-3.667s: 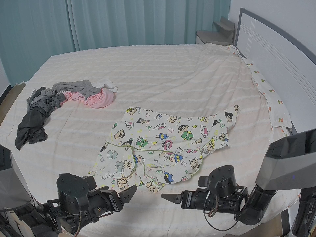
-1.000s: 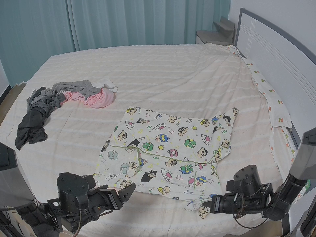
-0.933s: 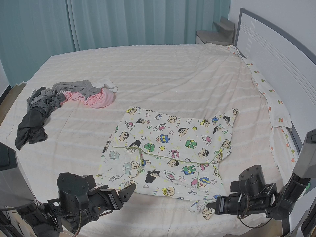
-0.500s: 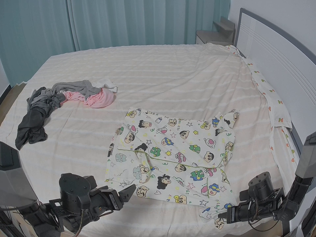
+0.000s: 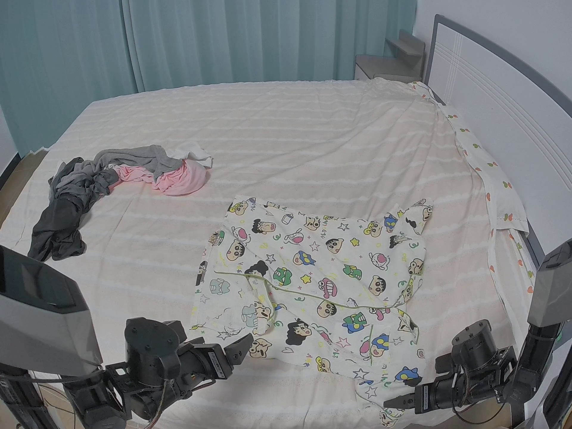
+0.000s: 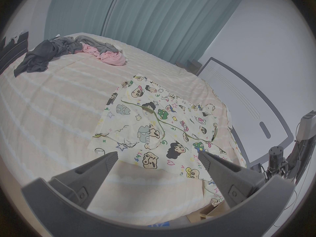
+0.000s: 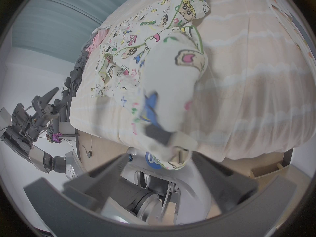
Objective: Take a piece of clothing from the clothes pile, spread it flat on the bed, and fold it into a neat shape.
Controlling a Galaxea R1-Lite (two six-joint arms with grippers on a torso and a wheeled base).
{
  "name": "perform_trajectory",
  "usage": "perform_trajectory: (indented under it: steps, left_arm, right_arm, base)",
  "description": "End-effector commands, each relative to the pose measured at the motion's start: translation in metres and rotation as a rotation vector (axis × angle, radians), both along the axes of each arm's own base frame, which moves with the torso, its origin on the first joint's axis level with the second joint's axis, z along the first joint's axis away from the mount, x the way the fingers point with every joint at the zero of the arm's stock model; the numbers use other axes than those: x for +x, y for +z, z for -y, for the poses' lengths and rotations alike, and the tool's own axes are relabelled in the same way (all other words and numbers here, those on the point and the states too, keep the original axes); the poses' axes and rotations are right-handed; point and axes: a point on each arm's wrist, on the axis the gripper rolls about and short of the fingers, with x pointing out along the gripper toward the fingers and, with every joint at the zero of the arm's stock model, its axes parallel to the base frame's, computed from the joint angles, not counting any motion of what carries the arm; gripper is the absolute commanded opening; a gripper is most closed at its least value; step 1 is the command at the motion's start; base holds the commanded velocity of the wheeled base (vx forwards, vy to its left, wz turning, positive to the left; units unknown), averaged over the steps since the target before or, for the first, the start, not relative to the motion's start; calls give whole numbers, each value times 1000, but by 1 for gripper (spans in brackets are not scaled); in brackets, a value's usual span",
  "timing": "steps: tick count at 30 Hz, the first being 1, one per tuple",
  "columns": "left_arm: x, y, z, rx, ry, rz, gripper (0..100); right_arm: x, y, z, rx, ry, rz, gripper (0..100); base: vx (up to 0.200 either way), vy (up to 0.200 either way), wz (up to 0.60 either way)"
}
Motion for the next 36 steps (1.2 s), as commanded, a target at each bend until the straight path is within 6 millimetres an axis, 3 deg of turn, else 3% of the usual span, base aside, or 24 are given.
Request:
perform_trajectory:
  steps: [1, 7, 11, 17, 20, 36]
  left_arm:
    - [14, -18, 10, 24, -7, -8, 100]
    - [46, -24, 18, 192, -47, 10, 100]
    - [64, -25, 32, 275, -59, -99, 100]
    - [92, -6, 53, 311, -74, -110, 100]
    - [98, -4, 59, 346, -91, -105, 100]
    - [115, -34, 70, 508, -92, -84, 100]
  right_arm:
    - [2, -1, 5, 16, -30, 19, 100]
    - [10, 20, 7, 105, -84, 140, 100]
    - [9, 34, 9, 177, -125, 173, 100]
    - [9, 40, 10, 210, -146, 178, 100]
    - [9, 40, 9, 210, -145, 176, 100]
    - [9, 40, 9, 212, -145, 175, 100]
  base:
    - [0, 0, 0]
    - [0, 0, 0]
    - [0, 0, 0]
    - [0, 0, 0]
    - [0, 0, 0]
    - [0, 0, 0]
